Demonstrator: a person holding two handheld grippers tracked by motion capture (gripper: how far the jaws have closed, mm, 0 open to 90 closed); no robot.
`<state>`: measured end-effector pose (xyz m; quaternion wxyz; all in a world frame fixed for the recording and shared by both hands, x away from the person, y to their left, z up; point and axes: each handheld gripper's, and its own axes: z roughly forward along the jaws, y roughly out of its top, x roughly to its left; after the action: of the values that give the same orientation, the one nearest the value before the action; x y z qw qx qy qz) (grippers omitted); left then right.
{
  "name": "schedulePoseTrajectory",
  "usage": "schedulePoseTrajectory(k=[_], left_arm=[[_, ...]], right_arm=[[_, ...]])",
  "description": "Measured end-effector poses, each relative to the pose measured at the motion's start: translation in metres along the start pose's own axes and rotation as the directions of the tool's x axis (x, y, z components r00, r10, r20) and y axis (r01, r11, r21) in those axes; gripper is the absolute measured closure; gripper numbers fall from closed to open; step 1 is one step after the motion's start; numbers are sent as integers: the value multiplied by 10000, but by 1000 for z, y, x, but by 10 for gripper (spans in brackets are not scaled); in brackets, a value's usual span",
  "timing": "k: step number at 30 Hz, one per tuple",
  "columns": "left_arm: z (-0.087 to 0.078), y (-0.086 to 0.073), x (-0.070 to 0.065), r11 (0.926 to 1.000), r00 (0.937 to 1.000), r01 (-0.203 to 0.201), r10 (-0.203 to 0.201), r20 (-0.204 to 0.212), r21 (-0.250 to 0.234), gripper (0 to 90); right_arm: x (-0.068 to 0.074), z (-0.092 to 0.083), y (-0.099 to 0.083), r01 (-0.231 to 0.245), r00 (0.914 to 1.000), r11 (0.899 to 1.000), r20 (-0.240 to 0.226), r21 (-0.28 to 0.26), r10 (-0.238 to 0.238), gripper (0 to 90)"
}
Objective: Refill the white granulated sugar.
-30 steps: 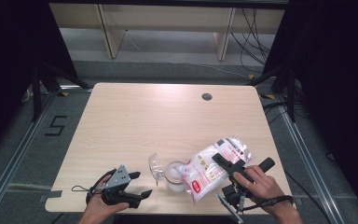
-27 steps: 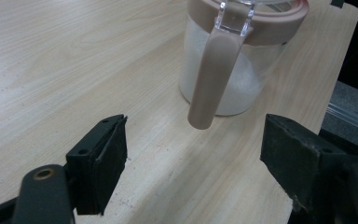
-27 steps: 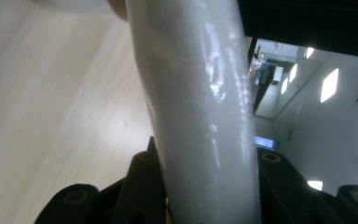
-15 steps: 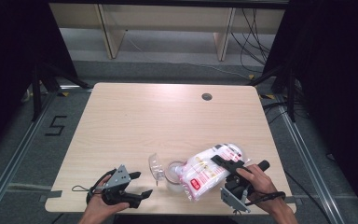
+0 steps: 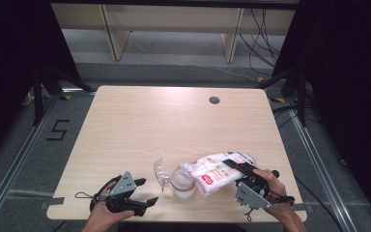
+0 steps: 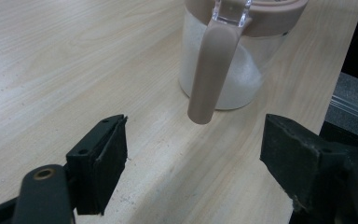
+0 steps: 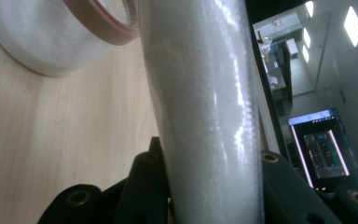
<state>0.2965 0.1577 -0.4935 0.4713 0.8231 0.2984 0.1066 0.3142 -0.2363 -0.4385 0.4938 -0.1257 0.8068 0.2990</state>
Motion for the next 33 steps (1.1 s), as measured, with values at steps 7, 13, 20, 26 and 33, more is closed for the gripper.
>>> schedulePoseTrajectory(k=[7, 13, 20, 26, 33], left_arm=[[-1, 1, 0, 10000, 10000, -34, 34, -11, -1, 224], [-1, 0, -1, 10000, 10000, 28, -28, -6, -2, 224], [0, 0, -1, 10000, 10000, 61, -61, 15, -1, 224], [-1, 0, 1, 10000, 10000, 58, -58, -40, 6, 224], [1, 0, 0, 9999, 10000, 100, -100, 4, 16, 224]], right_arm=[[2, 4, -10, -1030, 9946, 9947, -95, -50, 1029, 755], [5, 8, -16, -2156, 9762, 9765, -241, -67, 2154, 757], [4, 15, -24, -3342, 9424, 9418, -250, -354, 3334, 761], [3, 20, -36, -4239, 9057, 9053, -206, -275, 4235, 763], [3, 27, -42, -5076, 8616, 8595, -381, -593, 5062, 766]])
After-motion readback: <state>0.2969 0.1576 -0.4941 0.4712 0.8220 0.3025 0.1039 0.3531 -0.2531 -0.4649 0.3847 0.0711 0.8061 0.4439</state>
